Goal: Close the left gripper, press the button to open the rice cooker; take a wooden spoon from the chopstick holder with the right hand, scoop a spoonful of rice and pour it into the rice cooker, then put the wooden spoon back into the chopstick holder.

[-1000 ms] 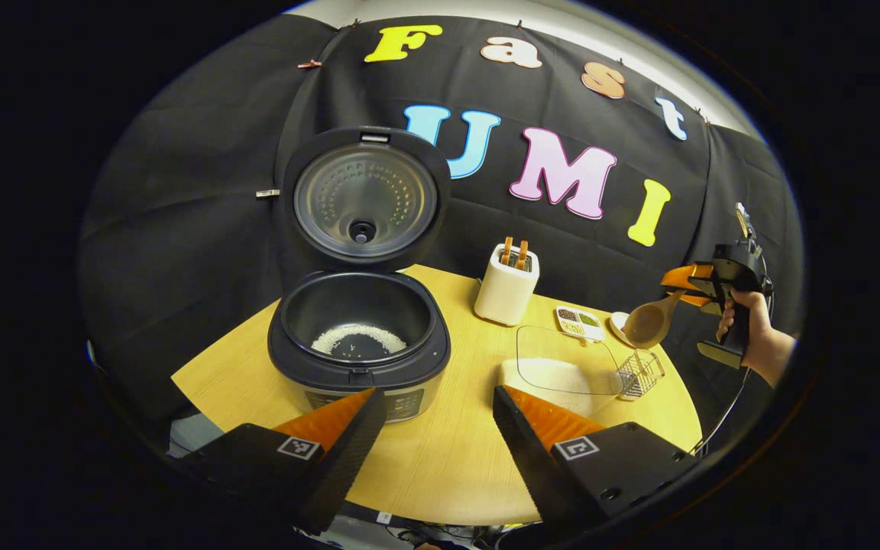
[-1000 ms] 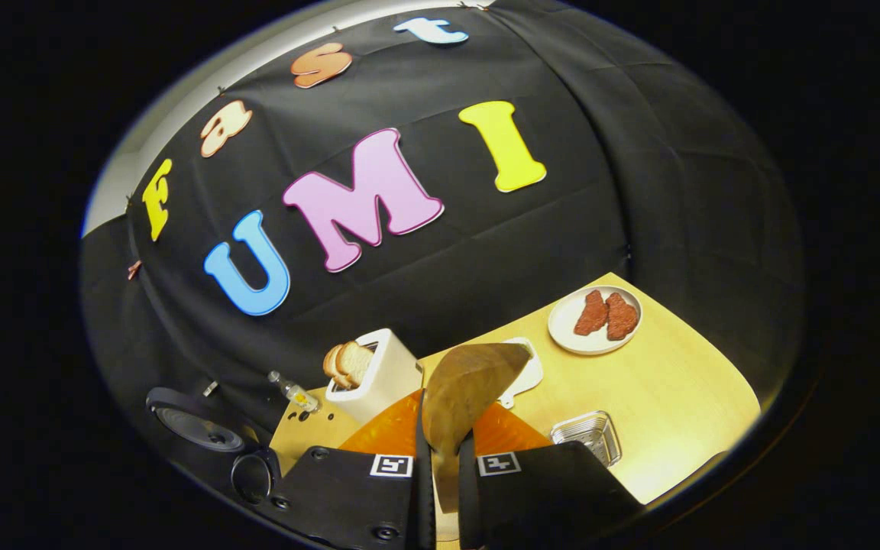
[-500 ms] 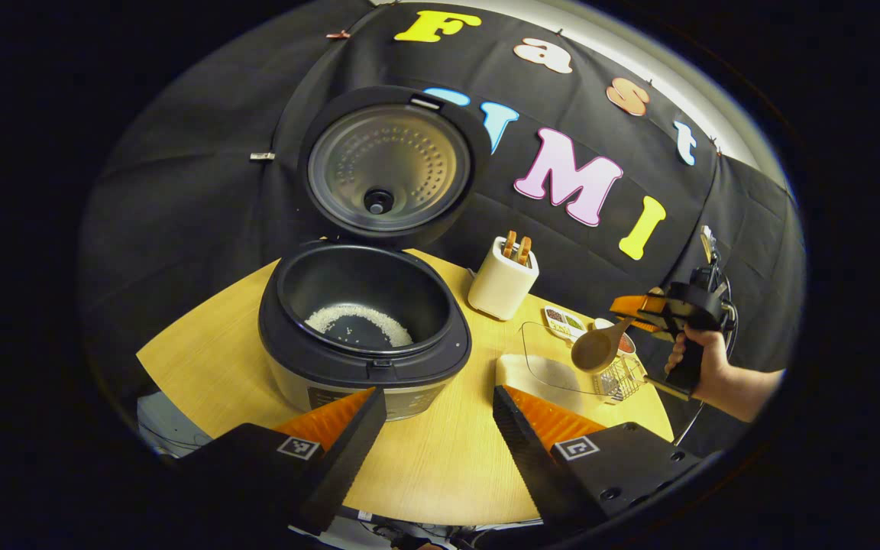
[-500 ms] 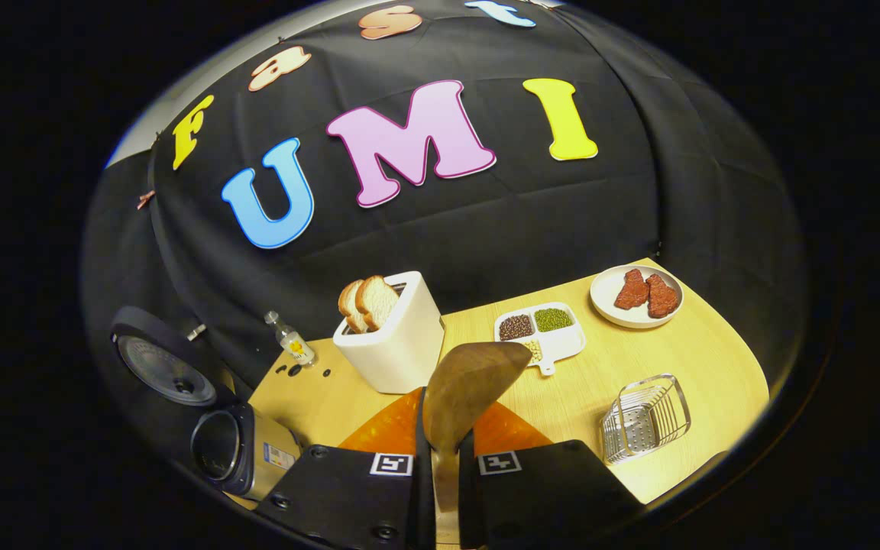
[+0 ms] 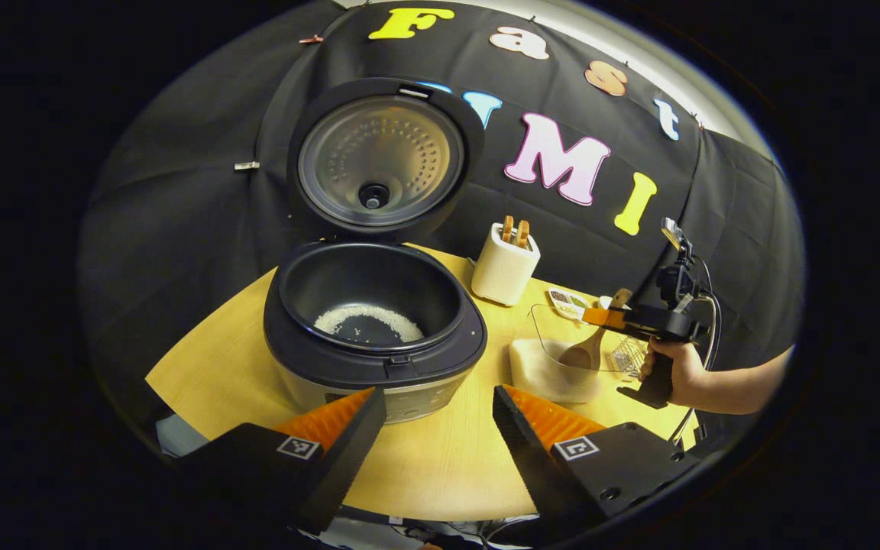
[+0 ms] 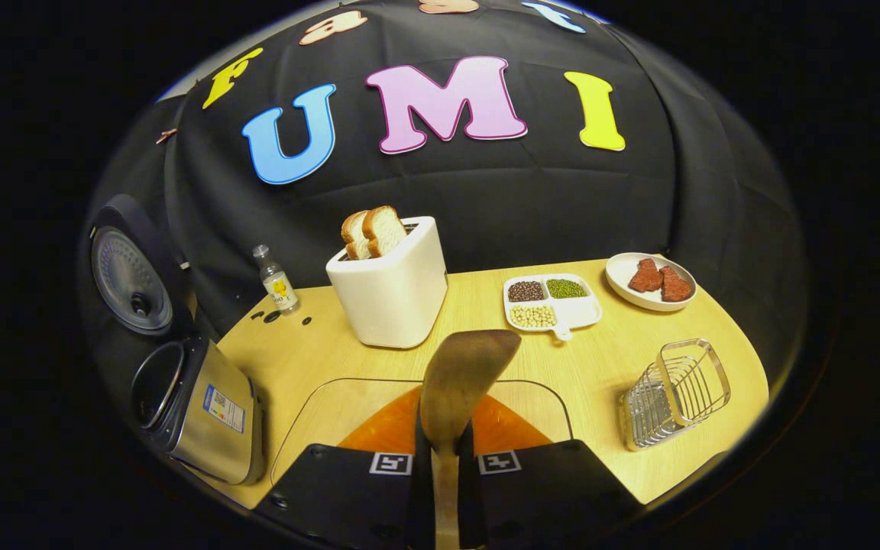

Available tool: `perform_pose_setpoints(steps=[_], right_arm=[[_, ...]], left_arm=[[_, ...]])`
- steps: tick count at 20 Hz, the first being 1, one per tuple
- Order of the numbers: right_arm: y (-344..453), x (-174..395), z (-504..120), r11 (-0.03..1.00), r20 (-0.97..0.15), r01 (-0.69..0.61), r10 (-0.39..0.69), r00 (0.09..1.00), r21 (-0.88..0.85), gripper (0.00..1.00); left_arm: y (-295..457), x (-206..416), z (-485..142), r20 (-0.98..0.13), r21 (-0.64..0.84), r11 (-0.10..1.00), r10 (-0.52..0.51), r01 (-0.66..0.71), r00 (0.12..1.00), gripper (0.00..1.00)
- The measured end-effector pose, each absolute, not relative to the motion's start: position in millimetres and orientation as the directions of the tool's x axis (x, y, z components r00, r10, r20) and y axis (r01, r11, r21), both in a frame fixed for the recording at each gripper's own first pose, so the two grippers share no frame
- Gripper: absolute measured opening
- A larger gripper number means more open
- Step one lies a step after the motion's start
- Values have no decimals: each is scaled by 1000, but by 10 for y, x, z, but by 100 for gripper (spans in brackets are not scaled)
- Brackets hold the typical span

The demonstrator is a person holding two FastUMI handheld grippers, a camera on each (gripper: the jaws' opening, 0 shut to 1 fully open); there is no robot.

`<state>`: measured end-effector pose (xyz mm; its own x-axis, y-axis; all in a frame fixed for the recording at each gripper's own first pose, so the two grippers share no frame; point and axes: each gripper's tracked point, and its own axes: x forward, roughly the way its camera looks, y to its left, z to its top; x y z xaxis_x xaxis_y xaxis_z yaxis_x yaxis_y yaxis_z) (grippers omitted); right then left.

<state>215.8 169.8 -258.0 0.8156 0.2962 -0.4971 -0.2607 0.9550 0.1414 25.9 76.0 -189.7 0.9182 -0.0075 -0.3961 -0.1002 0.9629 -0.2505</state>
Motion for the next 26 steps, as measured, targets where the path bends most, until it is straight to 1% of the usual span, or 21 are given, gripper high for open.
perform_pose_setpoints(steps=[4,8,9,10,11,13,20,23,26], right_arm=[[1721,2160,-2616,959,-525,-211,281,804,191,17],[1793,2055,-2649,951,-561,-175,293,774,256,17],[1823,2030,-2655,946,-571,-162,300,764,280,17],[1858,2004,-2669,938,-584,-146,312,750,314,16],[1894,1978,-2682,926,-600,-118,326,731,359,17],[1949,1947,-2699,896,-621,-56,348,702,440,17],[2059,1877,-2650,826,-633,45,394,667,561,16],[2031,1896,-2648,794,-633,96,399,664,600,16],[1905,1876,-2657,788,-635,118,386,669,604,17]], left_arm=[[716,275,-1888,-391,-278,955,-13,-105,920,96],[718,280,-1884,-395,-278,955,-12,-107,918,96],[711,265,-1895,-398,-280,954,-18,-103,917,96],[703,261,-1887,-399,-286,953,-23,-100,917,92],[708,244,-1889,-399,-290,952,-25,-100,917,96],[714,231,-1865,-395,-292,951,-22,-103,918,95],[716,138,-1856,-408,-286,952,-20,-107,913,96],[693,100,-1904,-428,-294,949,-23,-115,903,95],[692,87,-1906,-438,-294,947,-14,-128,899,95]])
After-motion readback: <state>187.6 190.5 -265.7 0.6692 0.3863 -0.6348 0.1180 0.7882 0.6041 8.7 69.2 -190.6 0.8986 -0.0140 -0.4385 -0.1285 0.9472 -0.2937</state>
